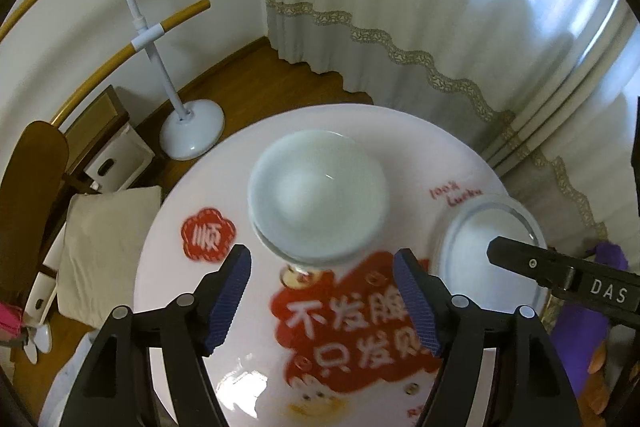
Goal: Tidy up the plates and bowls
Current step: 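Lower both grippers and close them on the bowl stack rim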
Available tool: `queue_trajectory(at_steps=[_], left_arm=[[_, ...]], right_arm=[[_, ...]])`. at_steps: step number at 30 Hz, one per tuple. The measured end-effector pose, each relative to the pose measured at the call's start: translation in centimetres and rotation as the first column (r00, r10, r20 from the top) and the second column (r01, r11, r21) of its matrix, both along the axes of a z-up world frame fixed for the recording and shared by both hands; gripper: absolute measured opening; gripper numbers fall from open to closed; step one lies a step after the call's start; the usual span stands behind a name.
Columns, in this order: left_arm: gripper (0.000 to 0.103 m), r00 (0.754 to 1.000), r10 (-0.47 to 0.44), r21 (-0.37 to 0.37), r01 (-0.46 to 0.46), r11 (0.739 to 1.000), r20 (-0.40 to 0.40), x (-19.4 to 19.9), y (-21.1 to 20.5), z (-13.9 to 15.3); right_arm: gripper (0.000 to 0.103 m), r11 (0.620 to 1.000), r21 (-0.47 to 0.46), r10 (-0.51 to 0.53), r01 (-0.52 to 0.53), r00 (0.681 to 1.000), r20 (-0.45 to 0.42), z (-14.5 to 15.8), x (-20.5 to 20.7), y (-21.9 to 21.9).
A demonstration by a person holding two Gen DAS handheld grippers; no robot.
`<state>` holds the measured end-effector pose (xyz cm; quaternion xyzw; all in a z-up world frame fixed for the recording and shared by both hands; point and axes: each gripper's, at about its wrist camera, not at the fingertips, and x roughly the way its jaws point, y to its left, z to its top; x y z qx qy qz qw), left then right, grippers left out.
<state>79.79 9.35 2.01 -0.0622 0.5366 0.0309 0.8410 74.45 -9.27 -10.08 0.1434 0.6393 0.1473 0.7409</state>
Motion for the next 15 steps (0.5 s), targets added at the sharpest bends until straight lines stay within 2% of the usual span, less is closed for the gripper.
queue_trajectory(at_steps=[6, 12, 15], left_arm=[[0.069, 1.000, -0.003, -0.031, 0.003, 1.000, -0.022, 3.2, 5.1, -2.6], [0.069, 0.999, -0.009, -0.077, 0.005, 0.997, -0.051, 5.7, 8.3, -5.2], [0.067, 0.996, -0.002, -0.108, -0.008, 0.994, -0.092, 7.3, 9.9, -7.2]], right_arm=[[0.047, 1.000, -0.003, -0.028, 0.028, 1.000, -0.010, -1.4, 1.4, 4.1], [0.047, 0.999, -0.034, -0.025, 0.024, 0.999, -0.040, -3.8, 3.3, 7.7], [0.047, 0.998, -0.062, -0.023, 0.019, 0.998, -0.063, -5.3, 3.9, 8.6]])
